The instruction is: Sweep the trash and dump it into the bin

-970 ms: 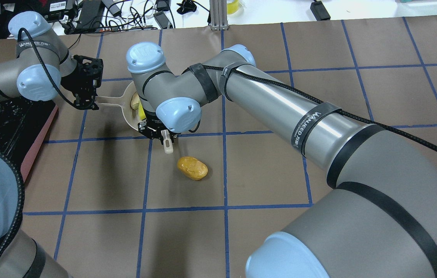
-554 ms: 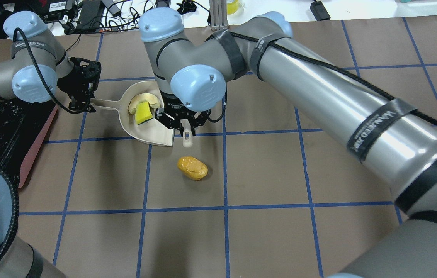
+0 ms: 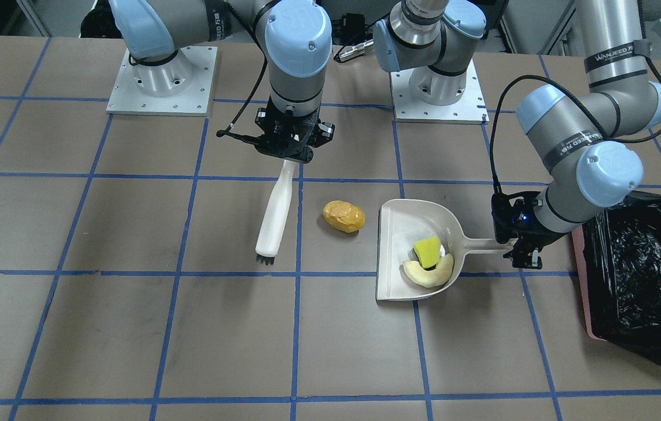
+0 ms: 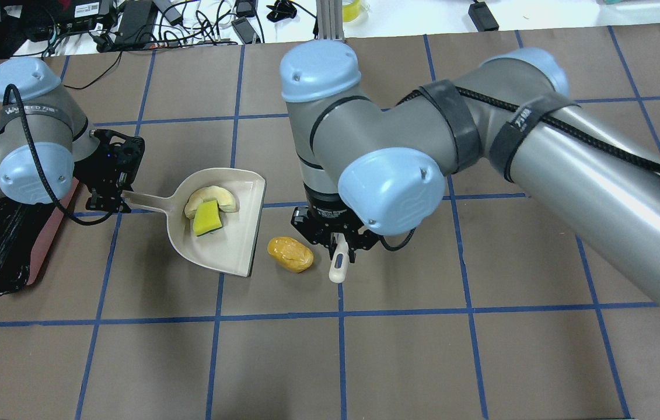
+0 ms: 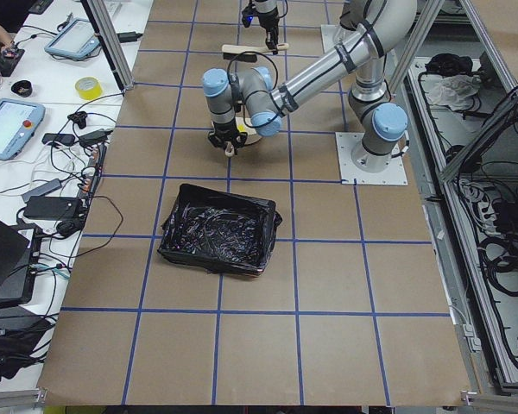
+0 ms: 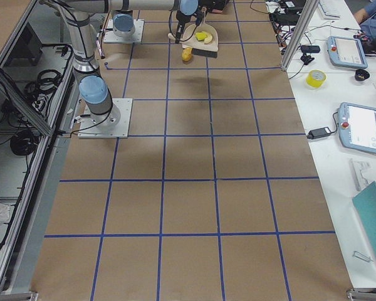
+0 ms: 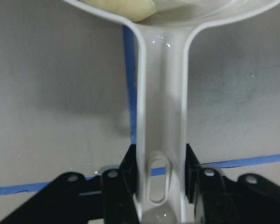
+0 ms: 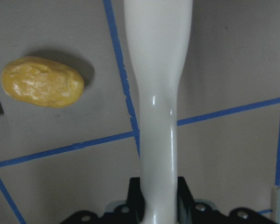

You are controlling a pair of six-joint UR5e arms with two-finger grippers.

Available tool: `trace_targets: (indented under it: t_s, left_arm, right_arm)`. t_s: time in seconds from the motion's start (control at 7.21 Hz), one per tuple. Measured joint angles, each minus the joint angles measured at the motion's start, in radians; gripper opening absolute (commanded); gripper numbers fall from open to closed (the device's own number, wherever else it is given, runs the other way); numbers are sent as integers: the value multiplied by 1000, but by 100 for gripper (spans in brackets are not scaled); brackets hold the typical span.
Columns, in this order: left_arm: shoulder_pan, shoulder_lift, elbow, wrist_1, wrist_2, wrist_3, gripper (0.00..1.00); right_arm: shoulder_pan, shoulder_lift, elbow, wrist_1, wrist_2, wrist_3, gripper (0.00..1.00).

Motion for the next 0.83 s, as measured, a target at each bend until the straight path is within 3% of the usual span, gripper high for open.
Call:
trace_targets:
  t_s: [0.28, 0.83]
  left_arm:
    - [38, 59, -82, 18, 1, -9, 9]
    - [50, 61, -94, 23, 0, -14, 9]
  right_arm:
    - [24, -9, 101, -13, 91, 95, 0]
    - [146, 146, 66, -175, 147, 112, 0]
